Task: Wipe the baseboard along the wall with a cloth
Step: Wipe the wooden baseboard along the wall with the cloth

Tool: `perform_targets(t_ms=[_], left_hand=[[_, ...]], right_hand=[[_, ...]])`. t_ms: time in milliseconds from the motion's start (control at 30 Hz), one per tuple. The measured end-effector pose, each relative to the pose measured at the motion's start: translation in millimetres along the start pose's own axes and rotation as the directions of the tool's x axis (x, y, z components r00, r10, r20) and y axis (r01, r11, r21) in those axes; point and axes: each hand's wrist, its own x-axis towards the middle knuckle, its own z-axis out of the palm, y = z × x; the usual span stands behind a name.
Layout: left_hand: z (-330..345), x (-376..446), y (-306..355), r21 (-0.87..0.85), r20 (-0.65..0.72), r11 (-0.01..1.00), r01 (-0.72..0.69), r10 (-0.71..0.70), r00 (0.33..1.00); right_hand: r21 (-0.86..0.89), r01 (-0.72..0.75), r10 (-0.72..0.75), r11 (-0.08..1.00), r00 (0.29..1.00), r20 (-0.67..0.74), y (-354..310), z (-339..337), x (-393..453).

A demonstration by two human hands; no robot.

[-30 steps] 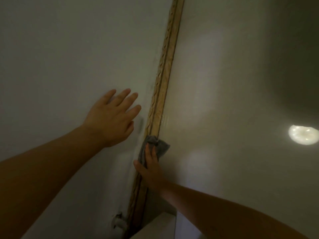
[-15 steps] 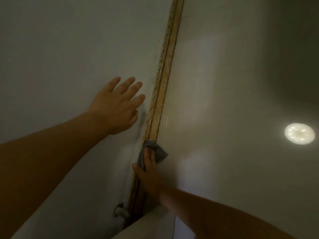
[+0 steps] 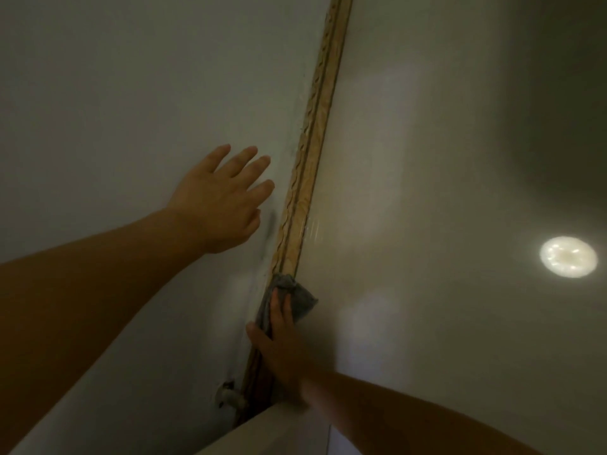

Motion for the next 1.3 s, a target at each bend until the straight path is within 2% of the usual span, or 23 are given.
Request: perform_targets(t_ms=[100,333,533,667,833,1067,1167,1300], left_hand=[[0.7,-0.8,-2.1,0.035,0.027,0.999,0.010,-0.011,1.000],[-0.1,-1.7,-3.1,0.051,0.041,0.999,0.016,-0.018,0.999],[-0.6,2.2,-6.1,0.044,0.044,0.999,0.023,-0.025,0.999],[-0.4,0.2,-2.4,0.033,0.043,0.999,0.014,-0.016,0.999],[-3.5,0.9,-4.3,0.018,0.025,1.000,0.025,-0.026,0.999],[-2.4,1.8,-9.7,0.004,-0.006,0.998,0.063,-0.063,0.998],[-5.3,5.4,-9.4,-0.016,-0.013,0.999,0.039,-0.039,0.999],[-9.8,8.1,-7.2,-0.006,0.006,1.000,-0.028,0.028,1.000]], right_hand=[[0.010,-0.016,0.016,1.000,1.000,0.023,2.7,2.8,-6.5],[0.065,0.042,-0.039,0.997,0.998,-0.056,-10.0,-6.6,11.8],[0.117,-0.013,0.021,0.993,0.998,-0.064,-6.2,8.4,2.9],[0.212,-0.018,0.049,0.977,0.989,-0.141,-13.9,7.8,5.3],[0.123,0.111,-0.068,0.986,0.948,-0.311,-27.7,0.9,13.0],[0.059,0.196,-0.169,0.979,0.937,-0.306,-34.8,-24.9,2.3],[-0.009,0.313,-0.299,0.950,0.898,-0.321,-43.7,-46.7,-1.5],[-0.026,0.366,-0.354,0.930,0.876,-0.326,-61.1,-76.5,-4.3]])
